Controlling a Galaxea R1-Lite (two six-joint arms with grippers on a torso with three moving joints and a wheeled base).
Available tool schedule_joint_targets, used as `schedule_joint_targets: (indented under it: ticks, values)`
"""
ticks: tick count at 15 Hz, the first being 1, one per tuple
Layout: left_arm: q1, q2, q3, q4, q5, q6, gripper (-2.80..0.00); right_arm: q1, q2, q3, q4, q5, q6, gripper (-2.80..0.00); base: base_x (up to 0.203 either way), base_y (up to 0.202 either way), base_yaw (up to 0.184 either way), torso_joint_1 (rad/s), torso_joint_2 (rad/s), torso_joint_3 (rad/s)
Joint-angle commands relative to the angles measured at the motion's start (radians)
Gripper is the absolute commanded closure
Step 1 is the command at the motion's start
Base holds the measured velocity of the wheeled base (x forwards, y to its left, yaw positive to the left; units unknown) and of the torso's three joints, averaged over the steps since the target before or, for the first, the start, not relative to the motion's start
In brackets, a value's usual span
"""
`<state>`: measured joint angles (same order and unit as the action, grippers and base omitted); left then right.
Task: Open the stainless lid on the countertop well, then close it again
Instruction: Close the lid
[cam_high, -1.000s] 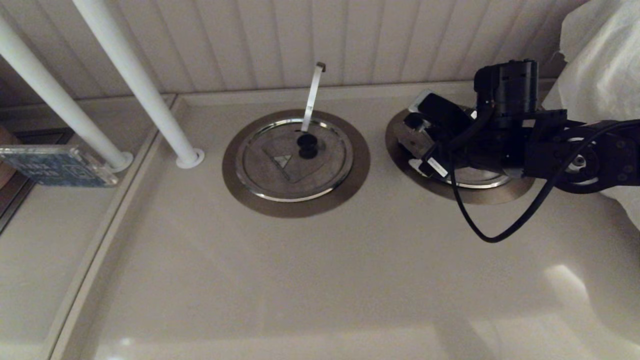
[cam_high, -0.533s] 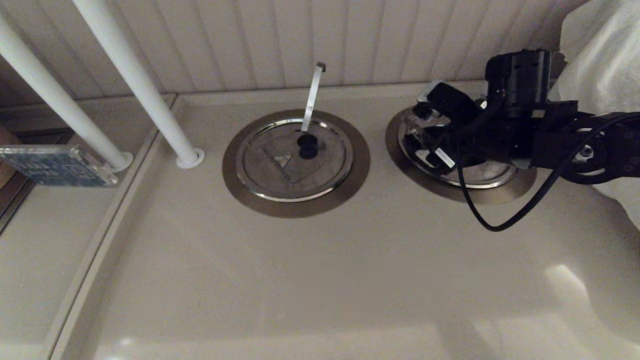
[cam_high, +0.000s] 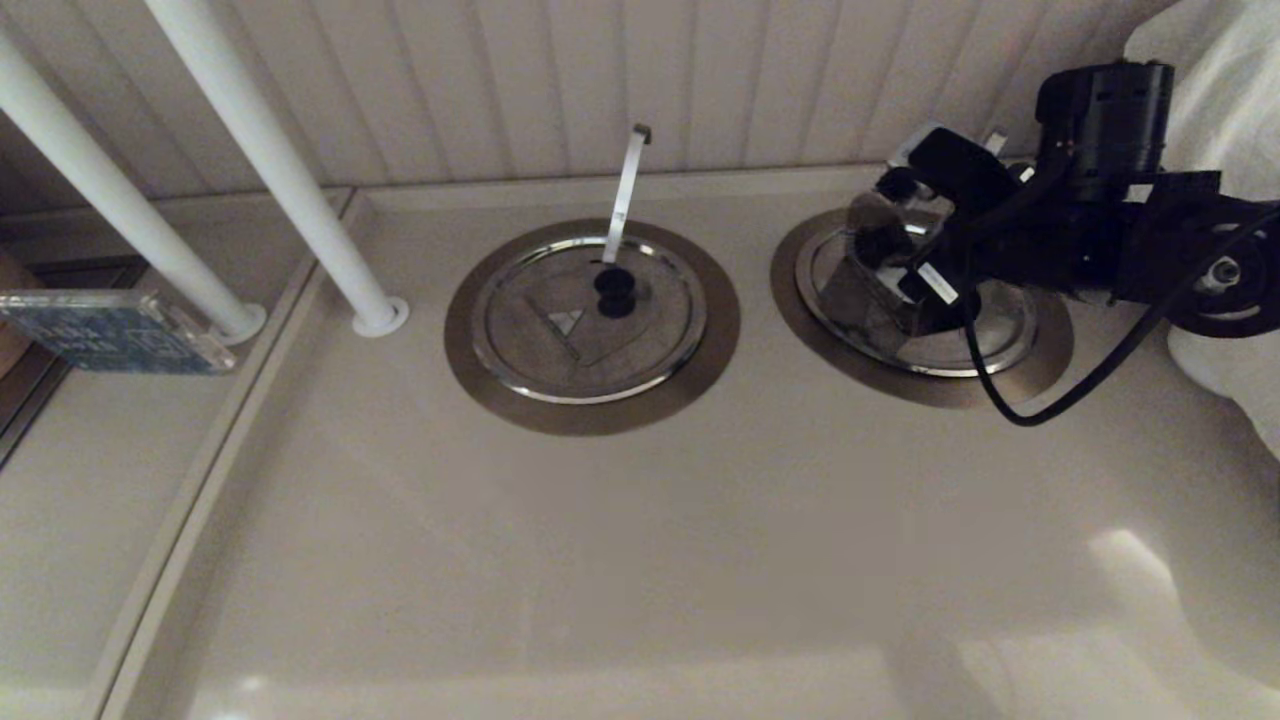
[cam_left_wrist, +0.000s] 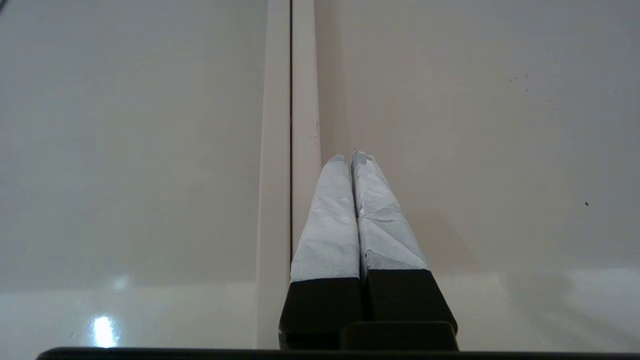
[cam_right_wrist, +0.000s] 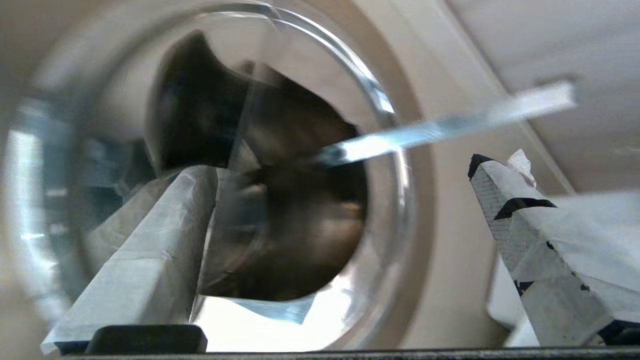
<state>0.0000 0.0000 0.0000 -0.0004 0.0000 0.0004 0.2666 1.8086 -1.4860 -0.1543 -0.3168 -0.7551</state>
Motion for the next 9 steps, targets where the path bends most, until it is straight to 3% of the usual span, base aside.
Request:
schedule_joint_targets:
  ticks: [1,9]
  values:
    - [0.0,-0.001,0.0,-0.001,0.0,0.001,0.0,-0.034,-0.012,-0.002,-0.001,-0.001,-0.005,-2.8,0.0,0.0,0.0,0.0,0.0,0.0]
    - [0.0,0.0,0.0,-0.001,0.0,0.0,0.0,-0.113,-0.056,0.001,-0.001,0.029,0.003,-2.8,0.0,0.0,0.0,0.0,0.0,0.0]
